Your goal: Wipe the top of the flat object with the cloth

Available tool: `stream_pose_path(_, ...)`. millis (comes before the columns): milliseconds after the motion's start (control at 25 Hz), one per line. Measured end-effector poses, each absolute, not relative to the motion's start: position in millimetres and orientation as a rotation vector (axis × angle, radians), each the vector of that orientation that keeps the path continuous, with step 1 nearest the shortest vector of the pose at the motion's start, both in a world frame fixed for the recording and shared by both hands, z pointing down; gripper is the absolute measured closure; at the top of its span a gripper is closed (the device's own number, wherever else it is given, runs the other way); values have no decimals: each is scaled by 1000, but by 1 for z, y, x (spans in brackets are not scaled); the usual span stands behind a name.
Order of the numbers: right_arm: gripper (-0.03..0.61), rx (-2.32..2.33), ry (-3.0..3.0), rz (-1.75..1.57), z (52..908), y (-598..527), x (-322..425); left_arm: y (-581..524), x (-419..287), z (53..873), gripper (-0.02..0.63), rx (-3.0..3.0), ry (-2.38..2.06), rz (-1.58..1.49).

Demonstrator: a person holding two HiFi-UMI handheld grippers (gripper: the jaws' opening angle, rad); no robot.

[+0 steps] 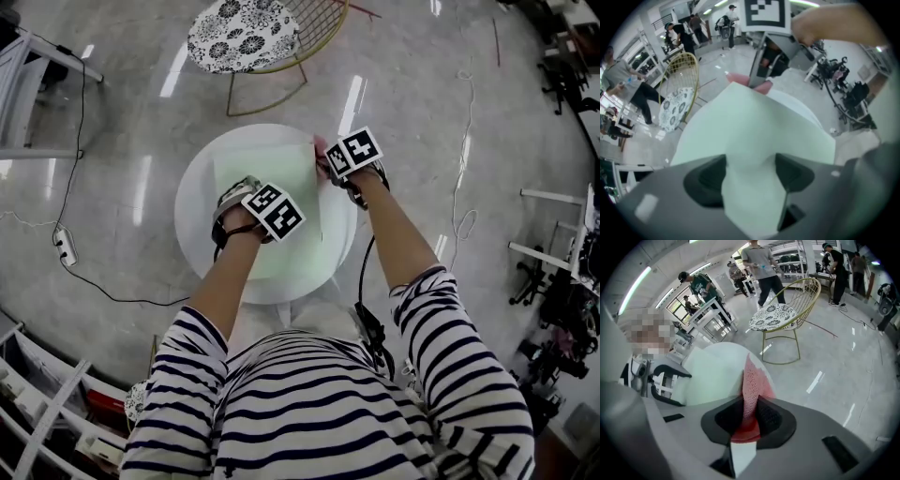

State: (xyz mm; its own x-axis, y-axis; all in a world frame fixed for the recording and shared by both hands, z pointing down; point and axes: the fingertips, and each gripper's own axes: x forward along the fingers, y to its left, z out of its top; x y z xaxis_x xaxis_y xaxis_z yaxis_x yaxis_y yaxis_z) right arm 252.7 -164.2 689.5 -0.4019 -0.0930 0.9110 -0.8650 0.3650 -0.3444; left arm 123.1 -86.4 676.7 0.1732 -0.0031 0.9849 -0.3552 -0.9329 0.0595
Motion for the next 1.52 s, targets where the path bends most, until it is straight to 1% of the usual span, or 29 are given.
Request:
stream_pose_path(800, 514, 654, -1728, 1032, 687, -6, 235, -87, 125, 678, 279, 2145, -341, 1866)
stream_pose_path(1200, 514, 566, -1716, 1068, 683, 71, 221, -83, 125, 681, 279, 2147, -330, 1891)
stream_pose_path(1520, 514, 371, -1696, 1170, 663, 137, 207, -78, 128, 674, 281, 2194, -291, 1870)
